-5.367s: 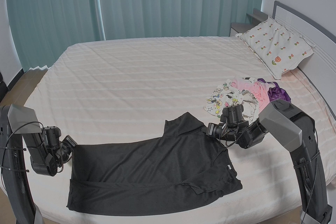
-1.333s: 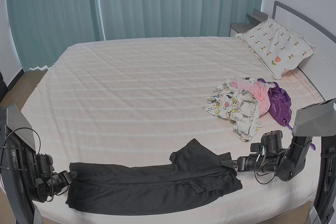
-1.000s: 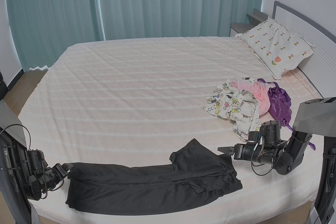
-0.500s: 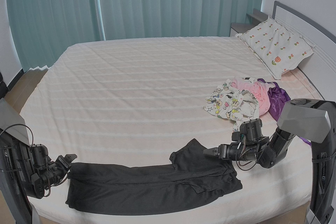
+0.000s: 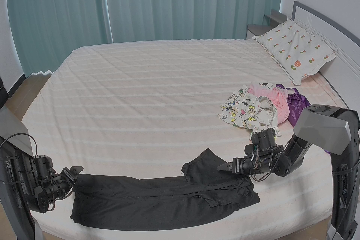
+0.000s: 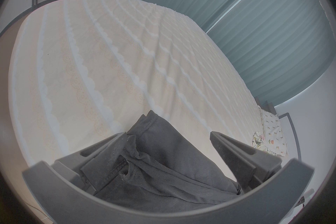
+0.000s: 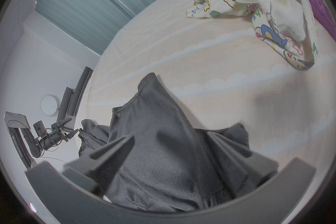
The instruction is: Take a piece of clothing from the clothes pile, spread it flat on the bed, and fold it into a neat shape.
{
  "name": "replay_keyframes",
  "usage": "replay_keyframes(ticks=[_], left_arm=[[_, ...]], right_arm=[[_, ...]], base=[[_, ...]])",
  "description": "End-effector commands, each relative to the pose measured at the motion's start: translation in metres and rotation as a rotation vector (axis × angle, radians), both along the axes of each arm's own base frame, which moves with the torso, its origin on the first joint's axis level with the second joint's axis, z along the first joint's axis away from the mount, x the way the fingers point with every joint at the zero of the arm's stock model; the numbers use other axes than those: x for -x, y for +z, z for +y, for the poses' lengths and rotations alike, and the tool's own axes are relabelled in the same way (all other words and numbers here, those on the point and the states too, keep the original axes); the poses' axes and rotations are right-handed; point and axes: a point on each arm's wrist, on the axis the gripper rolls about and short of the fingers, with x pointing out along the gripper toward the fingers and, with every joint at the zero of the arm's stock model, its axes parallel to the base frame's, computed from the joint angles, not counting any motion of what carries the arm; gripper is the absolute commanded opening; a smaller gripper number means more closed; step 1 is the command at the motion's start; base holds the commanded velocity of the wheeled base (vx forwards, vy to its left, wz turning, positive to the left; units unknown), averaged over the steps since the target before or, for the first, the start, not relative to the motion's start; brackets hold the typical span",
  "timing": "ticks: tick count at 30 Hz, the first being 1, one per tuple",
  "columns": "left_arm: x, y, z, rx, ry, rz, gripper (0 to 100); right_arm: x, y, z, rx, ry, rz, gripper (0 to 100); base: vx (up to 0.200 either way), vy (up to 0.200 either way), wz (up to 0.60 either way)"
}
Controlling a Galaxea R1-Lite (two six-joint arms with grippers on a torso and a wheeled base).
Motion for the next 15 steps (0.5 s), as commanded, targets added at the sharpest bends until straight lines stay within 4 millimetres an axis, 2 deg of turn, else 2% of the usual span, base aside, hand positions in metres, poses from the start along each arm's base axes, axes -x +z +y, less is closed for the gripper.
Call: replay_keyframes(ticks=[1,7,11,15], left_arm=[[-0.001,0.000,0.000,-0.003,0.001,-0.012,100],[0.000,0.001,0.001,-0.004,0.004,-0.012,100],[0.000,0.000,0.001,-0.003,0.004,-0.009,100],[0.001,-0.001,0.000,-0.002,0.003,0.000,100]], right_arm=[[-0.005,0.005,0.002,0.003,0.006,-0.005,0],[-0.003,0.010,-0.001,0.007,-0.002,-0.017,0],[0.008,0.012,-0.005,0.015,-0.003,0.005,0],[0.020,0.028,-0.011,0.009,-0.011,-0.003,0]], base=[[0.000,0.000,0.00],[0.000,0.000,0.00],[0.000,0.000,0.00],[0.000,0.000,0.00]])
